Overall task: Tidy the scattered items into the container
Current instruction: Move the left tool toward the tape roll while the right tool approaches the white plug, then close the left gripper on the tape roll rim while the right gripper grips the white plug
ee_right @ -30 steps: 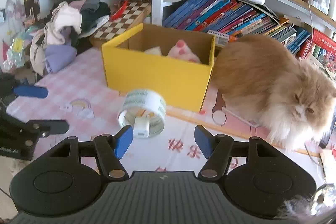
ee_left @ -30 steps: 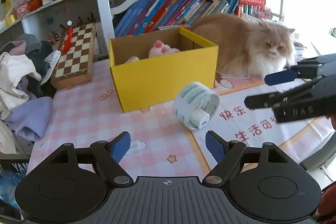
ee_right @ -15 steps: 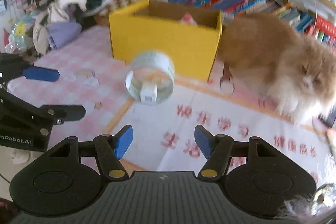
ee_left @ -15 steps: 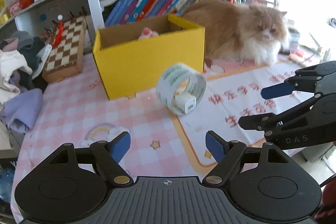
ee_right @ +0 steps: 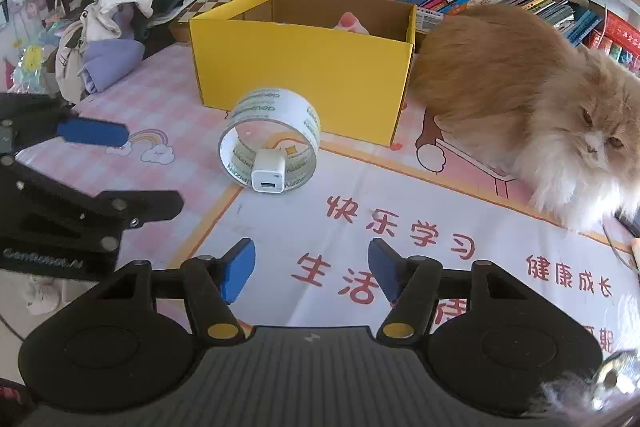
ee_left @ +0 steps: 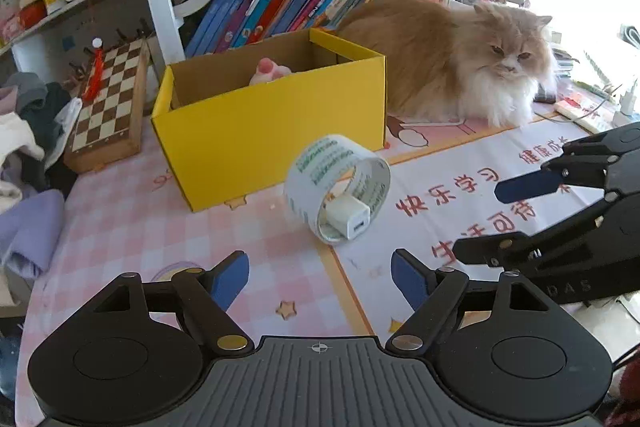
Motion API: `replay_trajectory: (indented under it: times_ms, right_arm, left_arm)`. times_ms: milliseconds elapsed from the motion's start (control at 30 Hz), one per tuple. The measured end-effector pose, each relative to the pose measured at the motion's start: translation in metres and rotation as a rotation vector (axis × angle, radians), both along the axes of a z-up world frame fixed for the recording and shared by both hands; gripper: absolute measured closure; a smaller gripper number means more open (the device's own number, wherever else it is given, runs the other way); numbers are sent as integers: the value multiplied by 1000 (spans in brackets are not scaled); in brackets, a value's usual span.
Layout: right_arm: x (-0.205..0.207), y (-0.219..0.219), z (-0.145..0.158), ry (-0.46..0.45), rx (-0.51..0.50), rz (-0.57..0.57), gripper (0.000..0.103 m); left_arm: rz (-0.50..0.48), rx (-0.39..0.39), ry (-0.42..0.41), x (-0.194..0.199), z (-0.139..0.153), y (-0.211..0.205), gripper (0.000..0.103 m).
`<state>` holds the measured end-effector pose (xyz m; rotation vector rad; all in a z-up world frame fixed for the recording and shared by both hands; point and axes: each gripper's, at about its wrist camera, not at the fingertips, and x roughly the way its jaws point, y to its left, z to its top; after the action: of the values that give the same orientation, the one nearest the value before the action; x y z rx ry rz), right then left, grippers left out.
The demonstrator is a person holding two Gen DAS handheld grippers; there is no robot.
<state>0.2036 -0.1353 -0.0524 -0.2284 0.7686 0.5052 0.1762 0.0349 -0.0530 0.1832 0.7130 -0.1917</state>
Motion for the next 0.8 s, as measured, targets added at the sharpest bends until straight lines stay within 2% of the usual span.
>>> replay_trajectory:
  times_ms: [33, 167, 233, 400, 467, 500, 567, 667, 733, 800]
  right_arm:
    - [1, 0, 0, 0, -2, 3, 45]
    - [8, 2, -2, 1, -11, 21, 45]
    - [11, 3, -2, 4, -15, 30, 45]
    - [17, 6, -4, 9, -29, 60, 45]
    - [19, 7, -4, 6, -34, 72, 45]
    - [20, 8, -4, 4, -36, 78, 45]
    - [21, 9, -4, 3, -39, 86, 45]
    - [25, 9, -4, 5, -37, 90, 45]
    - [27, 10, -5, 10, -34, 93, 45]
    - [29, 11, -5, 13, -30, 98, 45]
  left_arm:
    - [-2, 2, -1, 4, 0, -1, 27]
    - [-19, 13, 11, 25, -4, -6, 51]
    - [-19, 17, 13, 35, -7, -8, 58]
    - [0, 35, 21, 55, -16, -12, 66]
    - [12, 33, 33, 61, -20, -12, 83]
    - [21, 27, 38, 63, -22, -11, 85]
    - [42, -14, 48, 65, -22, -5, 89]
    - [77, -129, 83, 65, -17, 11, 98]
    - [101, -230, 124, 63, -15, 22, 98]
    - [122, -283, 139, 58, -13, 29, 100]
